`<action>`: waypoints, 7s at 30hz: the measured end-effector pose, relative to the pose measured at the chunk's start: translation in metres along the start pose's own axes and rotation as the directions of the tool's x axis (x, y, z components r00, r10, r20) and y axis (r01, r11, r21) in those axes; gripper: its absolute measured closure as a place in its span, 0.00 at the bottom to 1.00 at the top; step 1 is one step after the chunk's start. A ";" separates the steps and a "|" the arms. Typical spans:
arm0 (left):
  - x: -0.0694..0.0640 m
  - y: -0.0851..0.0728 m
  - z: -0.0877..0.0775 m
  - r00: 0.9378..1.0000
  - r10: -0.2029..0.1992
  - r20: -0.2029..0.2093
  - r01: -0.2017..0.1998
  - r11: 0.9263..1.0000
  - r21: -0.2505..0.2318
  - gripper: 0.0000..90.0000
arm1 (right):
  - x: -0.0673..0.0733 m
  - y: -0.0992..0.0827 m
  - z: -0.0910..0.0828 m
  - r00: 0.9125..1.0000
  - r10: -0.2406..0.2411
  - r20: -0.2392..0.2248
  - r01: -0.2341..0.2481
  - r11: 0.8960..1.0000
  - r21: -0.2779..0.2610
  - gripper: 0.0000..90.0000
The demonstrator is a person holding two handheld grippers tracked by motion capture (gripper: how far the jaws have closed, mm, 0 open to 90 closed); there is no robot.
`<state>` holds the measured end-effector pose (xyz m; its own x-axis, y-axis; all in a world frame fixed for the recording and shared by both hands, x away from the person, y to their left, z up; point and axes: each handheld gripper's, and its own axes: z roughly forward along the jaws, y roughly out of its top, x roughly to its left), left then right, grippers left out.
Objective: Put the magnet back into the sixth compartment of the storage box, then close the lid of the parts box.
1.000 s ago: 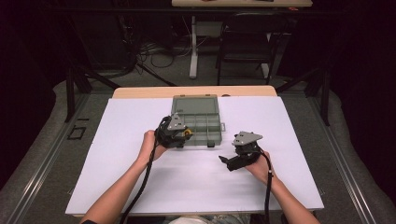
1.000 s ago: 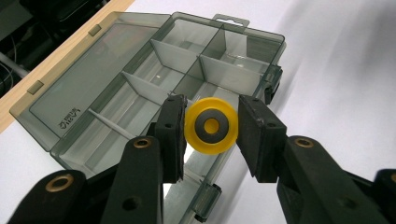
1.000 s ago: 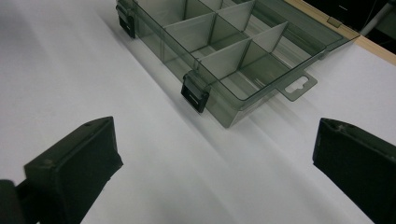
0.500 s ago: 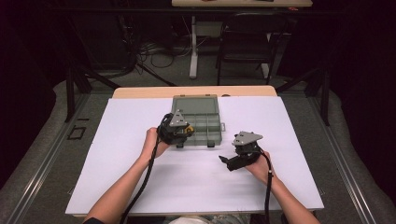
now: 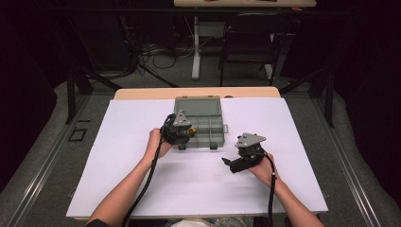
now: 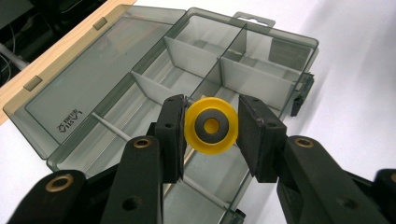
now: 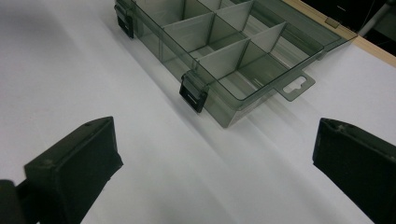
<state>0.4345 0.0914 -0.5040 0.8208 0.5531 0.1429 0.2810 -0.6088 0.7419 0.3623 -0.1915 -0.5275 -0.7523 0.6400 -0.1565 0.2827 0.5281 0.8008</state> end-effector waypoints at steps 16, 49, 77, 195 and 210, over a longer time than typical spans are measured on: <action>0.005 -0.005 0.013 0.999 -0.033 -0.003 0.033 0.999 0.023 0.70 | 0.000 0.000 0.000 1.000 0.001 0.001 -0.001 1.000 0.004 0.00; 0.007 -0.009 0.019 0.998 -0.068 0.009 0.067 0.997 0.034 0.41 | 0.000 -0.001 0.001 1.000 -0.005 -0.002 0.005 1.000 0.007 0.00; 0.014 -0.011 0.000 0.993 -0.115 -0.005 0.115 0.993 -0.007 0.00 | -0.001 -0.001 -0.004 1.000 -0.004 -0.009 0.004 1.000 -0.014 0.00; 0.032 -0.023 0.037 0.977 -0.203 -0.065 0.206 0.977 0.056 0.62 | -0.037 0.023 0.021 0.997 0.074 -0.008 -0.074 0.997 0.009 0.00; 0.032 -0.023 0.037 0.977 -0.202 -0.066 0.206 0.977 0.056 0.62 | -0.058 0.039 0.033 0.998 0.061 0.034 -0.062 0.998 0.010 0.00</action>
<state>0.4721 0.1022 -0.5409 0.7127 0.7007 0.0329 0.4714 -0.5131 0.7173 0.4364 -0.1896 -0.5057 -0.7127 0.6899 -0.1269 0.3342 0.4930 0.8033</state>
